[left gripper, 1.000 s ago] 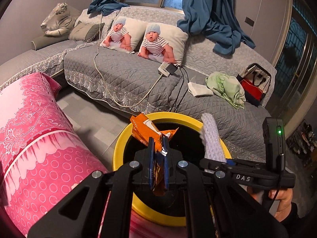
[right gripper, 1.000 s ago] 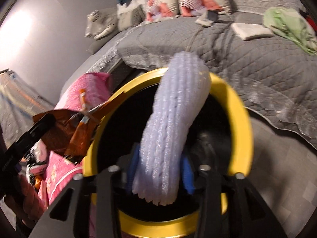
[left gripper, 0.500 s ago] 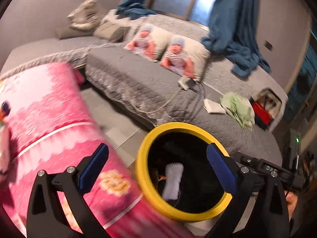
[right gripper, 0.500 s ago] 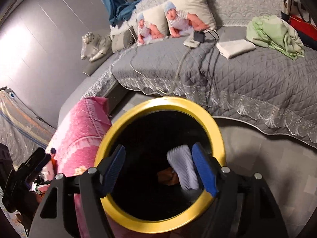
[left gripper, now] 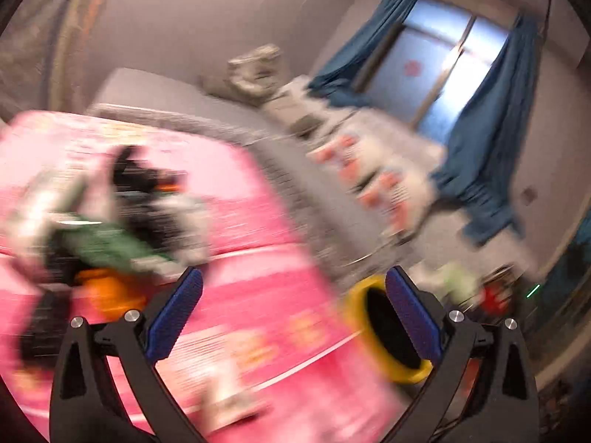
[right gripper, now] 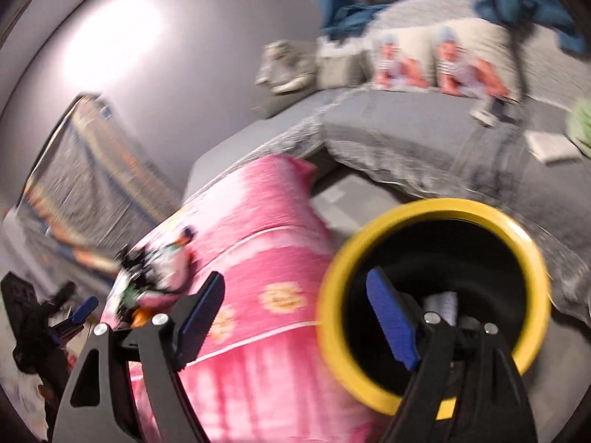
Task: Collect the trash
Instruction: 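Return to the bed and grasp the black plastic bag with the left gripper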
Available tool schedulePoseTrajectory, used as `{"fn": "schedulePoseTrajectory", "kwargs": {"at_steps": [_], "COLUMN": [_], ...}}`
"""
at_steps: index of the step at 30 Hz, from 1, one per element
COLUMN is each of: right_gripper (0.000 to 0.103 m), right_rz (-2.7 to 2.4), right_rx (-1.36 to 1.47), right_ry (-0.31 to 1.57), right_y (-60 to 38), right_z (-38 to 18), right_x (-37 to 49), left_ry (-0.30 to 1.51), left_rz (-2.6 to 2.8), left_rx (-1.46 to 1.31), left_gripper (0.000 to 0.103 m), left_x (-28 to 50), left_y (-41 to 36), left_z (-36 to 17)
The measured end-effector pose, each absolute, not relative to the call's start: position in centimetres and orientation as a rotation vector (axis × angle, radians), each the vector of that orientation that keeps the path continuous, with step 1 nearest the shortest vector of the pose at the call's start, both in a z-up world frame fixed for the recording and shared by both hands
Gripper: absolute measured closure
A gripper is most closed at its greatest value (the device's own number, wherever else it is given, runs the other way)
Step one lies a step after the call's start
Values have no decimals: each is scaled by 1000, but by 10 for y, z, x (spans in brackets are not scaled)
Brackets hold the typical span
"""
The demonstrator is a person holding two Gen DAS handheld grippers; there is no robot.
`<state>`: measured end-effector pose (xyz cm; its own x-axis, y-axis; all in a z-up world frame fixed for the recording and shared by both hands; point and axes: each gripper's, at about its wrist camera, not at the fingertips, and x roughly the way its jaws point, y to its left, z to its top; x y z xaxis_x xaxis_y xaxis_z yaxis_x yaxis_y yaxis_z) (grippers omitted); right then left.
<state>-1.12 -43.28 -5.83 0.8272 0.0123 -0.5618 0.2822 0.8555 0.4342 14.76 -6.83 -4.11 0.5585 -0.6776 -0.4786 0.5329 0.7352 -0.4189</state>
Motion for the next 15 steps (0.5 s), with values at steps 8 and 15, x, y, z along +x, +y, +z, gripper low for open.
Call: {"fn": "schedulePoseTrajectory", "kwargs": {"at_steps": [8, 15], "right_gripper": [25, 25], "right_rz": [50, 151], "right_rx": [410, 362], "right_ry": [624, 646], "right_y": [-351, -302], "right_z": [-43, -43], "right_x": [34, 50], "left_ry": [360, 459], "left_rz": [-502, -335], "left_rx": [-175, 77], "left_gripper": [8, 8], "left_x": [89, 94], "left_y": [68, 83], "left_z": [-51, -72]}}
